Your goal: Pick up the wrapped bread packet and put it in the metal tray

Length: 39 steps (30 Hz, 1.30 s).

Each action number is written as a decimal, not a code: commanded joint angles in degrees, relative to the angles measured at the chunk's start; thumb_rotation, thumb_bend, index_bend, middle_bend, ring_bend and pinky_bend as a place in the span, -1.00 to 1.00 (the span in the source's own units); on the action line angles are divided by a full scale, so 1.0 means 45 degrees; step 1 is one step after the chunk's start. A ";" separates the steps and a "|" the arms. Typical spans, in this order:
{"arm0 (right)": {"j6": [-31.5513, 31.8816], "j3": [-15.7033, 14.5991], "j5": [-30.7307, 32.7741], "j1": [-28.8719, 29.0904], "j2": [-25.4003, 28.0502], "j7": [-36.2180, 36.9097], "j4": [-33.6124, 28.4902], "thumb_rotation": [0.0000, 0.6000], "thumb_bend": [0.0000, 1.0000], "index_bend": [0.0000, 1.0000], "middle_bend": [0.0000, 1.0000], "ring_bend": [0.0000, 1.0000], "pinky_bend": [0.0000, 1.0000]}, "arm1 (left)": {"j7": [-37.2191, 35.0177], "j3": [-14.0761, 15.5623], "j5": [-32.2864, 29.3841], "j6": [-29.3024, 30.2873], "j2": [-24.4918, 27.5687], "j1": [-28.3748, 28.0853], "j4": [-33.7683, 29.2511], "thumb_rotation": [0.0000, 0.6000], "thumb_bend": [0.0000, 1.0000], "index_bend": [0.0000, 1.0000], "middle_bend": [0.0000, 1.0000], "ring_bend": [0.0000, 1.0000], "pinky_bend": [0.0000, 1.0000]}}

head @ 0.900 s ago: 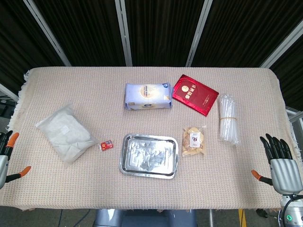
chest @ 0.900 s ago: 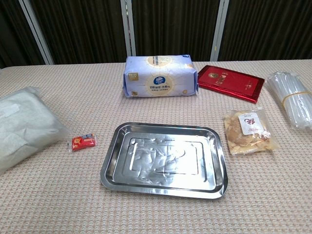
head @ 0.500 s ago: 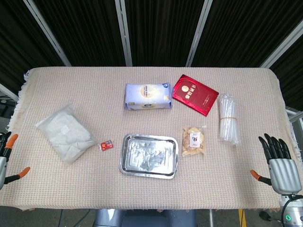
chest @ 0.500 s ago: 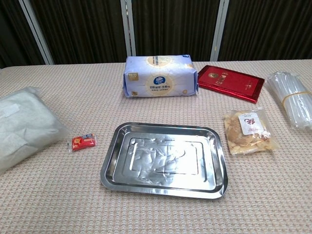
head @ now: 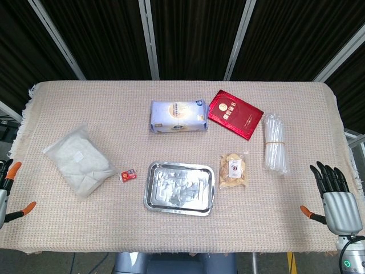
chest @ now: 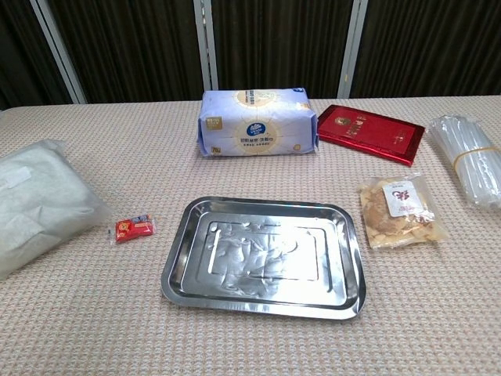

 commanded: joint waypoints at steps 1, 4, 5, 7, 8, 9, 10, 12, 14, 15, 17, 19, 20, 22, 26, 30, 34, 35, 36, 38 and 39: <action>0.0011 0.0005 -0.0122 0.0054 -0.0024 0.0070 -0.0003 1.00 -1.00 -1.00 -1.00 -1.00 -0.99 | -0.0024 -0.0015 0.0010 -0.0001 0.0019 -0.0002 0.0011 0.70 -0.92 -0.85 -1.00 -1.00 -1.00; -0.0017 0.0011 -0.0282 0.0148 -0.0024 0.0158 -0.0027 1.00 -1.00 -1.00 -1.00 -1.00 -0.98 | -0.0038 -0.0038 0.0001 0.0002 0.0033 -0.0003 0.0029 0.69 -0.92 -0.84 -1.00 -1.00 -1.00; -0.0058 0.0013 -0.0349 0.0203 -0.0011 0.0175 -0.0059 1.00 -1.00 -1.00 -1.00 -1.00 -0.98 | -0.0039 -0.0046 -0.0006 0.0003 0.0035 -0.0004 0.0036 0.69 -0.92 -0.84 -1.00 -1.00 -1.00; -0.0218 0.0040 -0.0496 0.0381 0.0062 0.0208 -0.0185 1.00 -1.00 -1.00 -1.00 -1.00 -0.98 | -0.0052 -0.0058 -0.0007 -0.0030 0.0043 -0.0022 0.0047 0.70 -0.92 -0.83 -1.00 -1.00 -1.00; -0.0401 0.0072 -0.0647 0.0575 0.0157 0.0221 -0.0335 1.00 -1.00 -1.00 -1.00 -1.00 -0.98 | -0.0091 -0.0043 0.0008 -0.0087 0.0068 -0.0042 0.0029 0.69 -0.92 -0.83 -1.00 -1.00 -1.00; -0.0553 0.0103 -0.0700 0.0710 0.0241 0.0248 -0.0465 1.00 -1.00 -1.00 -1.00 -1.00 -0.98 | -0.0122 -0.0036 0.0017 -0.0118 0.0088 -0.0053 0.0020 0.69 -0.92 -0.82 -1.00 -1.00 -1.00; -0.0711 0.0141 -0.0749 0.0853 0.0321 0.0267 -0.0593 1.00 -1.00 -1.00 -1.00 -1.00 -0.98 | -0.0141 -0.0040 0.0020 -0.0136 0.0102 -0.0063 0.0020 0.69 -0.92 -0.82 -1.00 -1.00 -1.00; -0.1110 0.0230 -0.0819 0.1188 0.0486 0.0287 -0.0851 1.00 -1.00 -1.00 -1.00 -1.00 -0.98 | -0.0156 -0.0062 0.0009 -0.0144 0.0111 -0.0075 0.0029 0.70 -0.91 -0.82 -1.00 -1.00 -1.00; -0.1669 0.0369 -0.0873 0.1660 0.0630 0.0394 -0.1125 1.00 -1.00 -1.00 -1.00 -1.00 -0.98 | -0.0167 -0.0083 -0.0004 -0.0162 0.0113 -0.0091 0.0025 0.69 -0.92 -0.82 -1.00 -1.00 -1.00; -0.1972 0.0427 -0.0855 0.1885 0.0685 0.0458 -0.1238 1.00 -1.00 -1.00 -1.00 -1.00 -0.98 | -0.0179 -0.0083 -0.0001 -0.0183 0.0115 -0.0102 0.0022 0.70 -0.91 -0.82 -1.00 -1.00 -1.00; -0.2817 0.0536 -0.0782 0.2459 0.0812 0.0475 -0.1460 1.00 -1.00 -1.00 -1.00 -1.00 -0.98 | -0.0198 -0.0065 0.0012 -0.0249 0.0140 -0.0125 0.0002 0.70 -0.92 -0.82 -1.00 -1.00 -1.00; -0.3759 0.0676 -0.0616 0.3088 0.0844 0.0494 -0.1579 1.00 -1.00 -1.00 -1.00 -1.00 -0.98 | -0.0164 -0.0064 0.0005 -0.0282 0.0156 -0.0139 -0.0002 0.70 -0.92 -0.82 -1.00 -1.00 -1.00; -0.4298 0.0775 -0.0435 0.3435 0.0828 0.0533 -0.1582 1.00 -1.00 -1.00 -1.00 -1.00 -0.98 | -0.0157 -0.0073 -0.0018 -0.0295 0.0162 -0.0142 -0.0012 0.70 -0.91 -0.82 -1.00 -1.00 -1.00; -0.5529 0.0909 0.0083 0.4147 0.0668 0.0671 -0.1414 1.00 -1.00 -1.00 -1.00 -1.00 -0.98 | -0.0145 -0.0099 -0.0069 -0.0312 0.0176 -0.0150 -0.0031 0.70 -0.91 -0.82 -1.00 -1.00 -1.00; -0.7599 0.1068 0.1129 0.5303 0.0257 0.0768 -0.0848 1.00 -1.00 -1.00 -1.00 -1.00 -0.98 | -0.0132 -0.0097 -0.0062 -0.0314 0.0237 -0.0148 -0.0085 0.70 -0.92 -0.82 -1.00 -1.00 -1.00; -0.8668 0.1244 0.1894 0.6089 -0.0452 0.0688 -0.0068 1.00 -1.00 -1.00 -1.00 -1.00 -0.98 | -0.0057 -0.0118 -0.0191 -0.0418 0.0263 -0.0172 -0.0146 0.71 -0.92 -0.82 -1.00 -1.00 -1.00; -0.9422 0.1266 0.2505 0.6669 -0.0996 0.0296 0.0446 1.00 -1.00 -1.00 -1.00 -1.00 -0.98 | 0.0036 -0.0119 -0.0222 -0.0556 0.0243 -0.0244 -0.0209 0.70 -0.91 -0.82 -1.00 -1.00 -1.00; -0.9624 0.1277 0.2681 0.6807 -0.1126 0.0255 0.0538 1.00 -1.00 -1.00 -1.00 -1.00 -0.98 | 0.0056 -0.0120 -0.0215 -0.0586 0.0233 -0.0268 -0.0220 0.70 -0.91 -0.82 -1.00 -1.00 -1.00; -0.9836 0.1289 0.2860 0.6950 -0.1250 0.0218 0.0635 1.00 -1.00 -1.00 -1.00 -1.00 -0.98 | 0.0072 -0.0123 -0.0207 -0.0611 0.0219 -0.0289 -0.0231 0.70 -0.91 -0.82 -1.00 -1.00 -1.00; -1.0263 0.1309 0.3213 0.7284 -0.1494 0.0026 0.0920 1.00 -1.00 -1.00 -1.00 -1.00 -0.98 | 0.0108 -0.0122 -0.0186 -0.0664 0.0202 -0.0333 -0.0265 0.70 -0.92 -0.82 -1.00 -1.00 -1.00; -1.0414 0.1282 0.3332 0.7419 -0.1623 -0.0144 0.1072 1.00 -1.00 -1.00 -1.00 -1.00 -0.98 | 0.0113 -0.0121 -0.0176 -0.0679 0.0200 -0.0347 -0.0274 0.70 -0.92 -0.82 -1.00 -1.00 -1.00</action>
